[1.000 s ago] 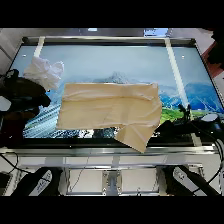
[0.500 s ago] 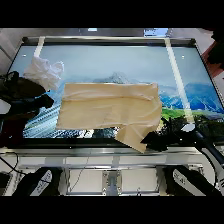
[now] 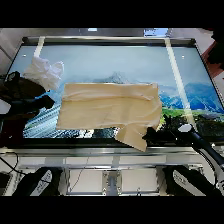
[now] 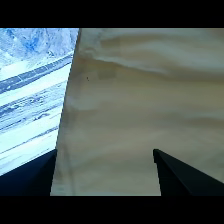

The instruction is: Fold the shirts.

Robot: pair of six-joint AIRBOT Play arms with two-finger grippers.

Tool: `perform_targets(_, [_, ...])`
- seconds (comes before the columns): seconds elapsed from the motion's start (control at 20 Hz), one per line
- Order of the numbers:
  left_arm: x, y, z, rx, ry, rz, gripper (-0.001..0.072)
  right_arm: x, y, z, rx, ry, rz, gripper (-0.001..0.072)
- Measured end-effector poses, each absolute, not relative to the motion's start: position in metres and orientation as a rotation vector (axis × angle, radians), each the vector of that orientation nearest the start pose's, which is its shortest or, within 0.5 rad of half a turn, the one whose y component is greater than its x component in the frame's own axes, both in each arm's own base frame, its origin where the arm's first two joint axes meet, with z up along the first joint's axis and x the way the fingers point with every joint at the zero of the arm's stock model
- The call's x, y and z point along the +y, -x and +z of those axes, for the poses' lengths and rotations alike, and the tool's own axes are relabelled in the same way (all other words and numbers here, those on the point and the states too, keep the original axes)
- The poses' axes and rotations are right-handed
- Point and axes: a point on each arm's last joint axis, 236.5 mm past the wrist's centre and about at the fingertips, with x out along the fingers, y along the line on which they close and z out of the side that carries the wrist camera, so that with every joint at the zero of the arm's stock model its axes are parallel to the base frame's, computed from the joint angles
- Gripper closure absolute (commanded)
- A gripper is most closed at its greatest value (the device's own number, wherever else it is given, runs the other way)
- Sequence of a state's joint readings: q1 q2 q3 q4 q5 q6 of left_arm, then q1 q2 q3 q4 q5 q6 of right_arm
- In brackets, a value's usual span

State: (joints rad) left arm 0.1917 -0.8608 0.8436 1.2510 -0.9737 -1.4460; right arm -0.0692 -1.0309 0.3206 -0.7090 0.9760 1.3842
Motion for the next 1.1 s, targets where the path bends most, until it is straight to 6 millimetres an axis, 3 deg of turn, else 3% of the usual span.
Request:
perform_targets(0.15, [0.014,-0.331,0.046,0.989,0.281,0.016,0.0015,0.140,-0.207,-0.102,1.488,-0.876,0.245,0.0681])
perform_targets(0.35, [0.040,-0.287,-0.015,1.139,0.503,0.227,0.0016,0.145,-0.206,-0.097,1.488,-0.874,0.294,0.0681])
perform_targets(0.6, [0.031,-0.249,-0.067,1.201,0.874,0.329,0.0017,0.156,-0.212,-0.086,1.445,-0.902,0.363,0.0681])
perform_targets(0.75, [0.022,-0.243,-0.081,1.193,0.989,0.337,0.0017,0.159,-0.216,-0.081,1.422,-0.919,0.386,0.0681])
perform_targets(1.1, [0.019,-0.256,-0.093,1.121,1.101,0.336,0.0044,0.163,-0.218,-0.076,1.409,-0.925,0.417,0.0681])
